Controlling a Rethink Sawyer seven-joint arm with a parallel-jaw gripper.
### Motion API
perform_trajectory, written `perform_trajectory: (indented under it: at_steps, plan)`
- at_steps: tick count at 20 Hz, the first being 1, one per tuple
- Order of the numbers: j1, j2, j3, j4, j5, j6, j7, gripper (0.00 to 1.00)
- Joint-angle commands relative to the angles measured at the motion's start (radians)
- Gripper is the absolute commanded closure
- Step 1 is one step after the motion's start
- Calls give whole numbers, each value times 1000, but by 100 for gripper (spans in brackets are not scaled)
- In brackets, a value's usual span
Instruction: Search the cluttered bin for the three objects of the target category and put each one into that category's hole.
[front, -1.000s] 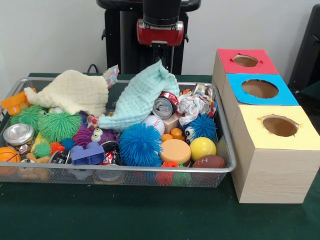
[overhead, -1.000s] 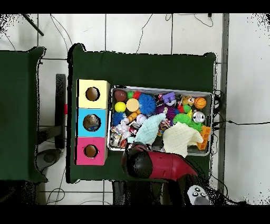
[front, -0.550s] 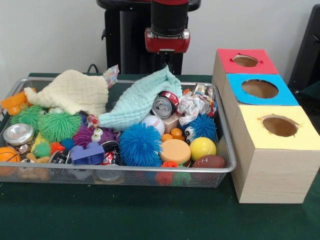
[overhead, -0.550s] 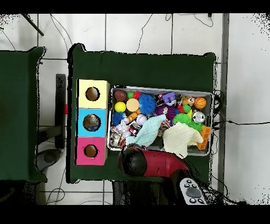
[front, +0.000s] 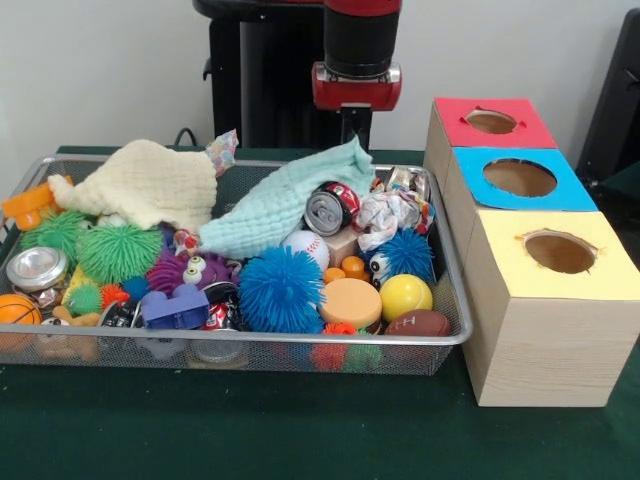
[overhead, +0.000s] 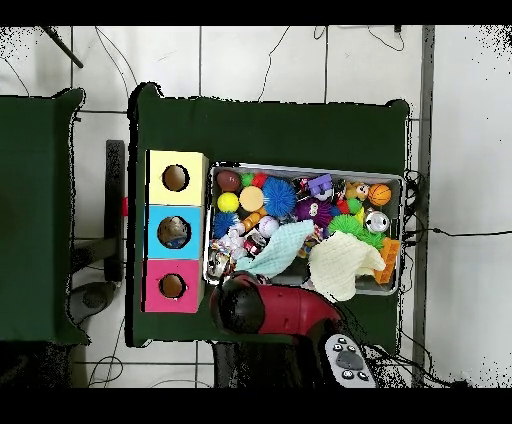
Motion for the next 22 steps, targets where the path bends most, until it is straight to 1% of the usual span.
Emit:
perform_trajectory:
  at_steps: [1,3,6,12,14,15,18,22]
  plan:
    - [68,-22,7,61,100,-86,303,100]
    - [107,-70,-13,85,133,-56,321,100]
    - [144,-164,-33,106,174,44,311,100]
    - [221,-297,-99,96,234,253,296,100]
    - [240,-343,-121,81,238,331,288,100]
    - [245,-362,-129,76,240,366,283,100]
    - [255,-402,-151,72,239,424,273,100]
    - [268,-428,-179,67,230,453,270,100]
